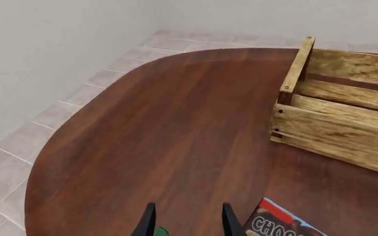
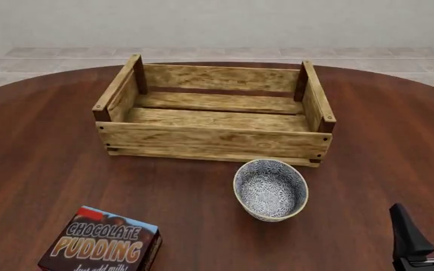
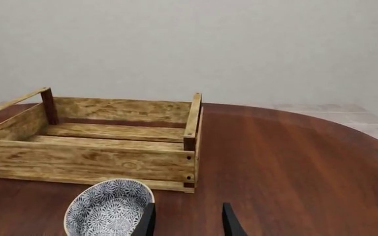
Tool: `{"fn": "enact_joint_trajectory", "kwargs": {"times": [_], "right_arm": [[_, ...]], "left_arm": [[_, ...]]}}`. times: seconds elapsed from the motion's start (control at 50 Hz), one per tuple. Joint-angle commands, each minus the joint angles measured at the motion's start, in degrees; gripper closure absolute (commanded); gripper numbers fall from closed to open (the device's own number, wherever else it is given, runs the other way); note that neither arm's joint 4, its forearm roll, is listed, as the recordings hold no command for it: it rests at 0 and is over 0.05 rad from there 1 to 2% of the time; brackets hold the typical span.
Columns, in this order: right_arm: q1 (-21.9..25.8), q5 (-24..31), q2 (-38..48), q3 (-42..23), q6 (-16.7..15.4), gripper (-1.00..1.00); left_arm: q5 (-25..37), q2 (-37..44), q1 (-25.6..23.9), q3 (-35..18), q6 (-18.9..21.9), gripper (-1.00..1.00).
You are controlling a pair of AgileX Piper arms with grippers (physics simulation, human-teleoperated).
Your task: Pick up the salad dressing and put it in the tray.
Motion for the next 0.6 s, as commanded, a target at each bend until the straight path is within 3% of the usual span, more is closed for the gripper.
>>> {"fn": "enact_joint_trajectory", "kwargs": {"times": [0.02,0.6], "right_arm": [[-0.1,-0.1,0.0,0.1,0.1,-1.00],[-0.2,0.1,0.0,-0.2,0.2,-1.00]], "left_arm": [[0.1,1.1,2.3,0.6,0.1,-1.00],[-8.1,6.4,8.0,6.7,1.2,-1.00]]}}
